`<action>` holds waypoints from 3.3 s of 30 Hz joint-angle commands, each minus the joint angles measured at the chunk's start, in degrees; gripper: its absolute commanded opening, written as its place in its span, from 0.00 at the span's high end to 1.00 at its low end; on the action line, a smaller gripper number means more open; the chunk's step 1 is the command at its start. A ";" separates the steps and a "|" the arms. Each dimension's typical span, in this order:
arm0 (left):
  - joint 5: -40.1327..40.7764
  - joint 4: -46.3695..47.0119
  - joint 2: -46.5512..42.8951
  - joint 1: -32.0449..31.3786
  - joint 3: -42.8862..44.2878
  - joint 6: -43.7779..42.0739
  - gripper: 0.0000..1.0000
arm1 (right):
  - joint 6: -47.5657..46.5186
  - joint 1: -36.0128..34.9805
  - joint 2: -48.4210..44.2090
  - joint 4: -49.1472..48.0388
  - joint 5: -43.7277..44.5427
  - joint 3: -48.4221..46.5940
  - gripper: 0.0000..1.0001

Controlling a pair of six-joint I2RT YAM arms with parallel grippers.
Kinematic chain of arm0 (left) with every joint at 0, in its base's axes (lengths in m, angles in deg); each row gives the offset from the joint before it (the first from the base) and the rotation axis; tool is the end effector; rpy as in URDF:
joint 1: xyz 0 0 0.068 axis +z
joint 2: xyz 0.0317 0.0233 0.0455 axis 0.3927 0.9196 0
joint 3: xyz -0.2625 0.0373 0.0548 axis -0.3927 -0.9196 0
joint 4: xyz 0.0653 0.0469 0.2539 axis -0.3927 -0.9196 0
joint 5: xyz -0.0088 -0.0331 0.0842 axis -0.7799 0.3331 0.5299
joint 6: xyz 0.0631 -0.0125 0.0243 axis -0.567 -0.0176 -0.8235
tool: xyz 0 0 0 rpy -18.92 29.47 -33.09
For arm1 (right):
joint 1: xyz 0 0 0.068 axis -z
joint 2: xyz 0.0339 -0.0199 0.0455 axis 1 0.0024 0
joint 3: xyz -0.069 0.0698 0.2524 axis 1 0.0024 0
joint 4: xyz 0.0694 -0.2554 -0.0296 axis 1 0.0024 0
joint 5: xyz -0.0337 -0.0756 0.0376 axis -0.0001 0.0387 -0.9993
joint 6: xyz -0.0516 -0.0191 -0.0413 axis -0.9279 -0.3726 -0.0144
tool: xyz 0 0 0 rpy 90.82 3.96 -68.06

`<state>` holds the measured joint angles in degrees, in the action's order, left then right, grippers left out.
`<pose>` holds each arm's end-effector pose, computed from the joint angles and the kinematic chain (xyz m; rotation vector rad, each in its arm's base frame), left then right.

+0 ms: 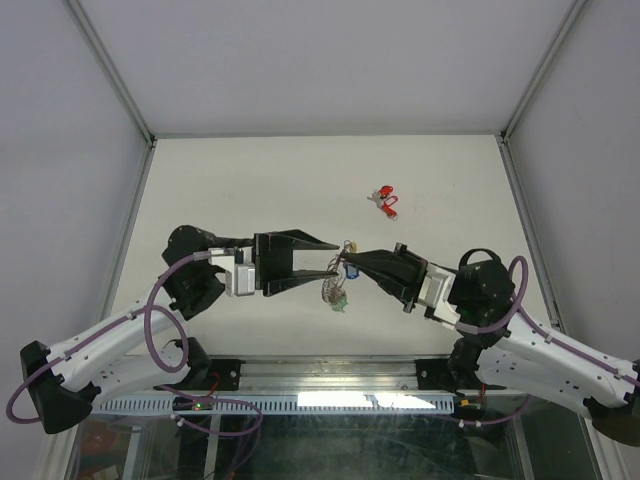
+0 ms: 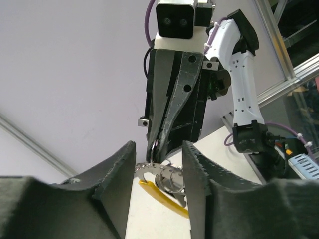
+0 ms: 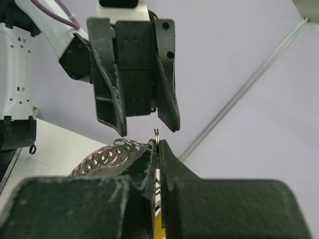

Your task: Put the keys on the keyring

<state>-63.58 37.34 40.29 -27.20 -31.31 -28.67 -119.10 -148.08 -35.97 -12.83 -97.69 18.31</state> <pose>0.1045 -0.1924 0.4057 1.2906 0.4586 -0.9507 0.0693 0.1635 0.3840 -1.0903 0.4329 0.6969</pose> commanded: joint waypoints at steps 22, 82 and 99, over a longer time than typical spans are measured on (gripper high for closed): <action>27.56 12.98 -0.97 -0.75 -9.13 21.32 0.43 | 3.98 -0.06 3.64 -12.91 18.16 -2.42 1.00; 6.50 -26.82 -0.77 -0.74 8.01 -16.37 0.84 | -4.88 -0.08 1.83 19.30 2.19 -12.05 1.00; 6.93 -28.34 0.58 -0.76 8.57 -16.74 0.97 | -4.26 -0.06 2.32 17.06 1.24 -11.39 1.00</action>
<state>-57.22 10.48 39.33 -27.51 -24.55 -44.32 -123.58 -147.71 -33.98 10.52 -95.44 9.33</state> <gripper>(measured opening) 0.061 0.008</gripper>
